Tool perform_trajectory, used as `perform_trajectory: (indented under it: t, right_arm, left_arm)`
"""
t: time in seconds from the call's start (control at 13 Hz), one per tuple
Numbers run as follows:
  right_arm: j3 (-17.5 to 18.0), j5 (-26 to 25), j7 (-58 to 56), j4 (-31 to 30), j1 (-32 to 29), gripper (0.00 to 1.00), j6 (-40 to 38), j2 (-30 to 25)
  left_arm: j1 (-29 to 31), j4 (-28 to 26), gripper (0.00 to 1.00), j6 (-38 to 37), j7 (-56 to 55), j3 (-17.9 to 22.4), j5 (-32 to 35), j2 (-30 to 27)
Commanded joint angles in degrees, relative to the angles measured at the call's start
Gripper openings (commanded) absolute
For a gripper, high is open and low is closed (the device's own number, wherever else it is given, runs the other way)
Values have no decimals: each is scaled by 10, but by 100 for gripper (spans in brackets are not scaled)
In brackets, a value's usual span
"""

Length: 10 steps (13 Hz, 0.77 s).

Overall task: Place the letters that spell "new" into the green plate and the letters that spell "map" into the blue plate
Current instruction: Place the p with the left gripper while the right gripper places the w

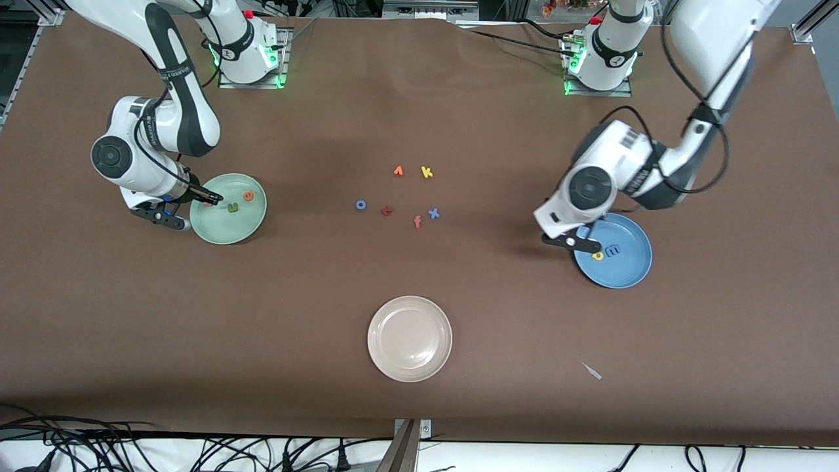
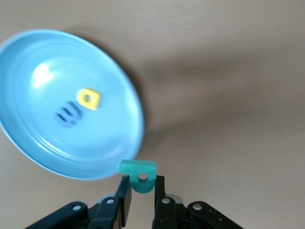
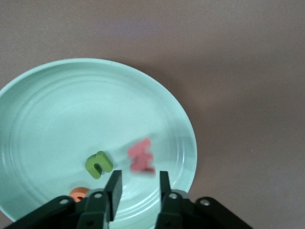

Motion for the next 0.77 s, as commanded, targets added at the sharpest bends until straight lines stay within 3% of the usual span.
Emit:
perform_trajectory:
  t: [0.0,0.15,0.31,0.39,0.46,0.54,0.69]
  right_arm:
    - [0,10,-24,22,1,100,-7,-12]
    - [0,9,-31,53,2,100,-59,-26]
    - [-1,9,-52,135,1,100,-160,-36]
    - [0,7,-51,197,1,100,-223,-31]
    - [2,1,-50,256,4,100,-283,-28]
    - [4,-1,-56,307,7,100,-325,-27]
    - [4,-8,-85,386,5,100,-385,-27]
  left_arm:
    - [50,58,4,-13,116,-4,-6,63]
    - [56,93,4,-10,181,27,-3,95]
    - [50,140,5,-7,219,49,-2,135]
    - [50,146,31,-7,240,54,3,139]
    - [51,146,91,-7,251,55,8,139]
    - [50,147,100,-9,246,54,8,135]
    - [55,153,100,-19,248,53,4,122]
